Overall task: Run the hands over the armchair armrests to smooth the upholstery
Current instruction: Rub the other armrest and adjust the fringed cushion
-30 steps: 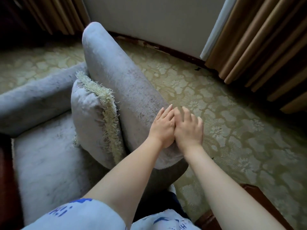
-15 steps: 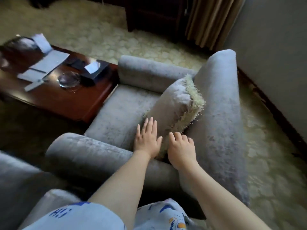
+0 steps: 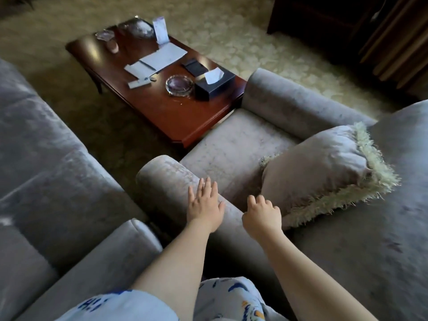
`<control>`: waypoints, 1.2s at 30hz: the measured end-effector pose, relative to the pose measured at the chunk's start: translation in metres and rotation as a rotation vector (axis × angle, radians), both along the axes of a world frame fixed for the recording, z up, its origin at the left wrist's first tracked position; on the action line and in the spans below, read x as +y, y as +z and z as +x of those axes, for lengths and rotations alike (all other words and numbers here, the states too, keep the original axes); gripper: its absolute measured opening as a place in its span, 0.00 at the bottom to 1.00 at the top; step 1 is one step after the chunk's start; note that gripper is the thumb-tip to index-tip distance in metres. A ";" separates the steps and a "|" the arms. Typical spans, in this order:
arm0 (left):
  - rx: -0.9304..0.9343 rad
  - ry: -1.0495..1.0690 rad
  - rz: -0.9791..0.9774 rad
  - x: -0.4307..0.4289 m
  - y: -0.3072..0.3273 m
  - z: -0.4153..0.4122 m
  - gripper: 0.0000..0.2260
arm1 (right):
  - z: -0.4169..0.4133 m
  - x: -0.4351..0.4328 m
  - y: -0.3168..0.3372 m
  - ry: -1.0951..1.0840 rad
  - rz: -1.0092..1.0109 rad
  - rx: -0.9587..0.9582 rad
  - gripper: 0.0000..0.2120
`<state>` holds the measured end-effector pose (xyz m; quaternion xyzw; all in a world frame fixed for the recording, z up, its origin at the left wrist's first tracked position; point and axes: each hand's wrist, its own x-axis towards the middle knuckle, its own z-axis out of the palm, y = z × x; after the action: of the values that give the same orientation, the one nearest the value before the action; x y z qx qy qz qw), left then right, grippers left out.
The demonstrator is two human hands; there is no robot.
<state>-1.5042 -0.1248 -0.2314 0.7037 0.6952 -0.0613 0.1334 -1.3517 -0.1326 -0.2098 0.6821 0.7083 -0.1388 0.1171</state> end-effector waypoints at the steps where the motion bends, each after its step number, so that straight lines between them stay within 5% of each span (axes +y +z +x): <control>1: -0.007 -0.014 -0.017 0.006 -0.004 -0.002 0.29 | -0.004 0.004 -0.004 -0.018 -0.012 -0.004 0.16; 11: -0.060 -0.050 -0.141 0.089 -0.052 -0.068 0.28 | -0.064 0.081 -0.055 -0.213 -0.202 -0.035 0.13; 20: -0.029 0.629 -0.221 0.151 -0.127 -0.187 0.31 | -0.178 0.166 -0.114 -0.002 -0.343 0.218 0.19; 28: -0.137 0.954 0.093 0.170 -0.162 -0.196 0.20 | -0.255 0.220 -0.171 0.123 -0.283 0.497 0.21; 36: -0.120 0.967 0.415 0.169 -0.187 -0.194 0.28 | -0.273 0.256 -0.231 0.283 -0.238 0.755 0.25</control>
<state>-1.6981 0.0446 -0.4186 0.3164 0.9291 0.1865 0.0440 -1.6244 0.1233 -0.4408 0.4611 0.7673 -0.4424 -0.0548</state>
